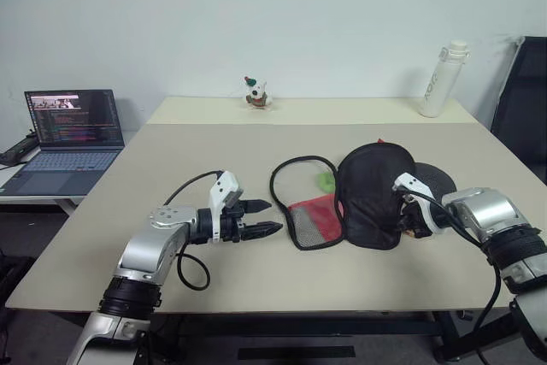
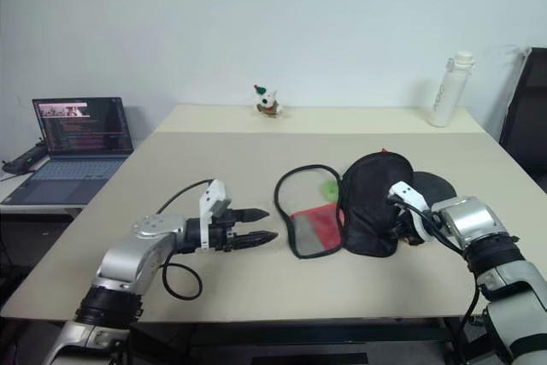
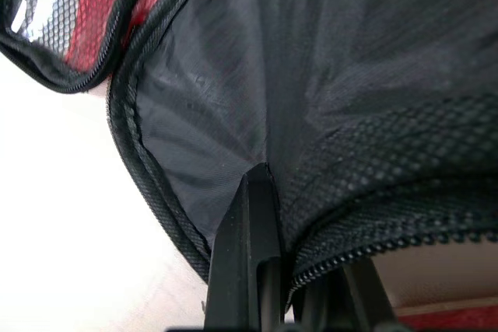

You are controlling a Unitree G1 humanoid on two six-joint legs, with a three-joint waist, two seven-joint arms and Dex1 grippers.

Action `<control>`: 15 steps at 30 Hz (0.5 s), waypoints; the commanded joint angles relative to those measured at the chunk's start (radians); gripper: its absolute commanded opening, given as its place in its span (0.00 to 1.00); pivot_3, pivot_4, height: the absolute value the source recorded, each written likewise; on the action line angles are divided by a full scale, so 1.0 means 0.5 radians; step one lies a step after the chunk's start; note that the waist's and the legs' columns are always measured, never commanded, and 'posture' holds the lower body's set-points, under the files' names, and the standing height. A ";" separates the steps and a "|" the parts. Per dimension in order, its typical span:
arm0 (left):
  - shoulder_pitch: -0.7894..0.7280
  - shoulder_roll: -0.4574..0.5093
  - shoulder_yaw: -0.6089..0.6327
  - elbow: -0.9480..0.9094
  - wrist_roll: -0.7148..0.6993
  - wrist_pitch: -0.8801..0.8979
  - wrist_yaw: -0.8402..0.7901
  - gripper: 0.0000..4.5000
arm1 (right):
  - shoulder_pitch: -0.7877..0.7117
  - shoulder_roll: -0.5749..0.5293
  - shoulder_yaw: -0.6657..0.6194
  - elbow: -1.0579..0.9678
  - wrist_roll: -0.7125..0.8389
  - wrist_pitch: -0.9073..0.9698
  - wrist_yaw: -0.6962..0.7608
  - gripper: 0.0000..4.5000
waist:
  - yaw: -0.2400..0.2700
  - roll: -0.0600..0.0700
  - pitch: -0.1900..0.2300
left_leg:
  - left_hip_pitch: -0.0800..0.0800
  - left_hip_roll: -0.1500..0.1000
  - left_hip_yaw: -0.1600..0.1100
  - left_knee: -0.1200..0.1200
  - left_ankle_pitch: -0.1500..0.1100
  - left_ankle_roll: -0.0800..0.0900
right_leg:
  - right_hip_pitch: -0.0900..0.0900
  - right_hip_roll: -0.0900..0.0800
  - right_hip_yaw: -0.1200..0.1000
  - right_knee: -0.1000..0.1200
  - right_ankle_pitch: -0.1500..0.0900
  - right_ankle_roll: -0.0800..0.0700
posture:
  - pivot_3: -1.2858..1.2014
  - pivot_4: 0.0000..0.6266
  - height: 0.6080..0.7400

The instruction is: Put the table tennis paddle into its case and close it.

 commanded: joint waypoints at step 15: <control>-0.127 -0.034 -0.026 0.025 -0.017 -0.106 -0.054 0.79 | 0.042 -0.284 -0.261 -0.302 -0.062 0.058 0.057 1.00 | 0.002 0.000 0.000 | 0.000 0.000 0.000 0.000 0.000 0.000 | -0.001 0.000 0.000 0.000 0.000 0.000 | 0.52 0.24 1.00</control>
